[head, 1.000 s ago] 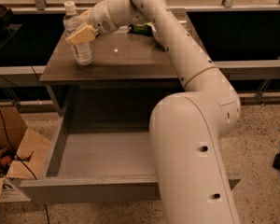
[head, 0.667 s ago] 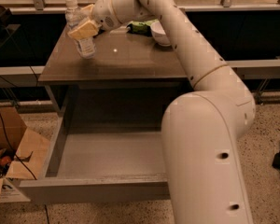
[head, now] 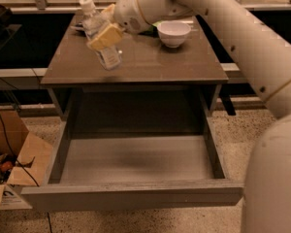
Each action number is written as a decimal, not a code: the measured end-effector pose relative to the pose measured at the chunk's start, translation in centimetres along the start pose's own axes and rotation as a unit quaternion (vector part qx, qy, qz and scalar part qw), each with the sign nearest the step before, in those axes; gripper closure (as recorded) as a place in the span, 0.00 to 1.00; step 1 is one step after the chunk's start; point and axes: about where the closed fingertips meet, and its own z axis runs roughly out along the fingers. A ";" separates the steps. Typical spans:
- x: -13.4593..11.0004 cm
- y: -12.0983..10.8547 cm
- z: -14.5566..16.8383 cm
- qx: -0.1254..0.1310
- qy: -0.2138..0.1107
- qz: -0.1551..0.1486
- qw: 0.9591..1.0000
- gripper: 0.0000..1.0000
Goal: Place blue plastic bottle into top drawer
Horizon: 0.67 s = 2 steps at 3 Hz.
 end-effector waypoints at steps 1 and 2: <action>1.4 3.4 -1.8 -0.016 0.039 0.020 0.999 1.00; 4.7 6.8 -3.3 -0.033 0.078 0.071 0.994 1.00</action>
Offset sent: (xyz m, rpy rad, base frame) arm -0.1004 -0.0844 -0.0955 -0.2186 0.3337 -0.1141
